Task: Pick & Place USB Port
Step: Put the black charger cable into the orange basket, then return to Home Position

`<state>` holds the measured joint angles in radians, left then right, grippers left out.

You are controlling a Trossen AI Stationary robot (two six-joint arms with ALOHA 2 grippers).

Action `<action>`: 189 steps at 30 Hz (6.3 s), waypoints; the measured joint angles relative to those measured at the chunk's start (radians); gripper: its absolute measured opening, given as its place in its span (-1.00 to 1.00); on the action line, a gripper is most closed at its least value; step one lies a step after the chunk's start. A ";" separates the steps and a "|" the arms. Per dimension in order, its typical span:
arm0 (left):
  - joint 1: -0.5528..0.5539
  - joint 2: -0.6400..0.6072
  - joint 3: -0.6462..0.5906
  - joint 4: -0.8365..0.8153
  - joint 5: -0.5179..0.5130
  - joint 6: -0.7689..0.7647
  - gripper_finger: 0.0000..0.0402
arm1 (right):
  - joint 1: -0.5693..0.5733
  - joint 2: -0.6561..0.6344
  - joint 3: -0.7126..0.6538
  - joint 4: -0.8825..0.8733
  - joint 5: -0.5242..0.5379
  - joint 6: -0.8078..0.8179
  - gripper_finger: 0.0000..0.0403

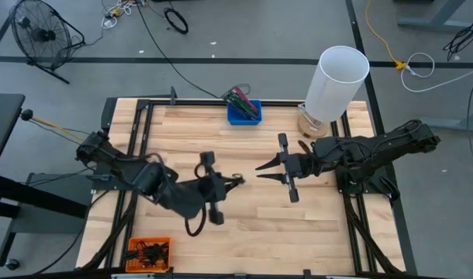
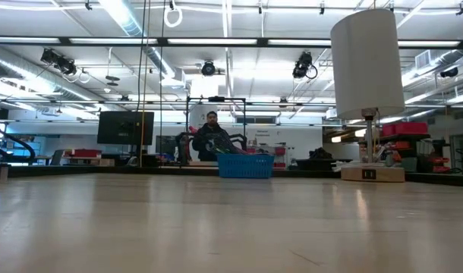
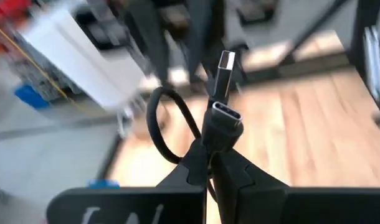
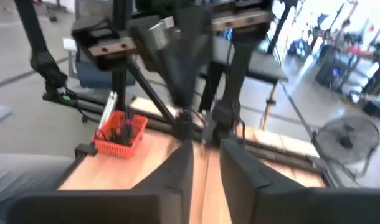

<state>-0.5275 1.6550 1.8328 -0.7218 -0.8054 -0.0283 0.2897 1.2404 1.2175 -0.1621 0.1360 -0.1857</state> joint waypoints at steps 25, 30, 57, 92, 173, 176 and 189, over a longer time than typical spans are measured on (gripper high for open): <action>-0.473 0.000 -0.332 -0.571 0.669 -1.486 -0.97 | -0.025 0.000 0.000 -0.160 0.119 0.147 -0.42; -0.493 0.000 -0.385 -0.524 0.742 -1.565 -0.97 | -0.029 0.000 0.000 -0.160 0.119 0.152 -0.42; -0.554 0.001 -0.468 -0.372 0.828 -1.707 -0.82 | -0.029 0.000 0.000 -0.160 0.118 0.148 -0.42; -0.375 0.001 -0.467 -0.270 -0.630 -0.540 -0.74 | -0.028 0.024 0.000 -0.169 0.092 0.326 -0.42; 0.307 -0.559 -0.730 0.507 0.255 -0.379 -0.74 | -0.131 -0.930 -1.202 0.216 0.078 0.195 -0.42; 0.307 -0.655 -0.879 0.623 0.254 -0.380 -0.74 | -0.141 -1.031 -1.200 0.237 0.056 0.197 -0.42; 0.321 -0.998 -1.387 0.645 0.252 -0.379 -0.74 | -0.191 -1.241 -1.203 0.400 0.065 0.200 -0.42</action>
<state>-0.2066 0.6570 0.4461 -0.0765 -0.5535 -0.4076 0.0988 -0.0002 0.0146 0.2381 0.2009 0.0147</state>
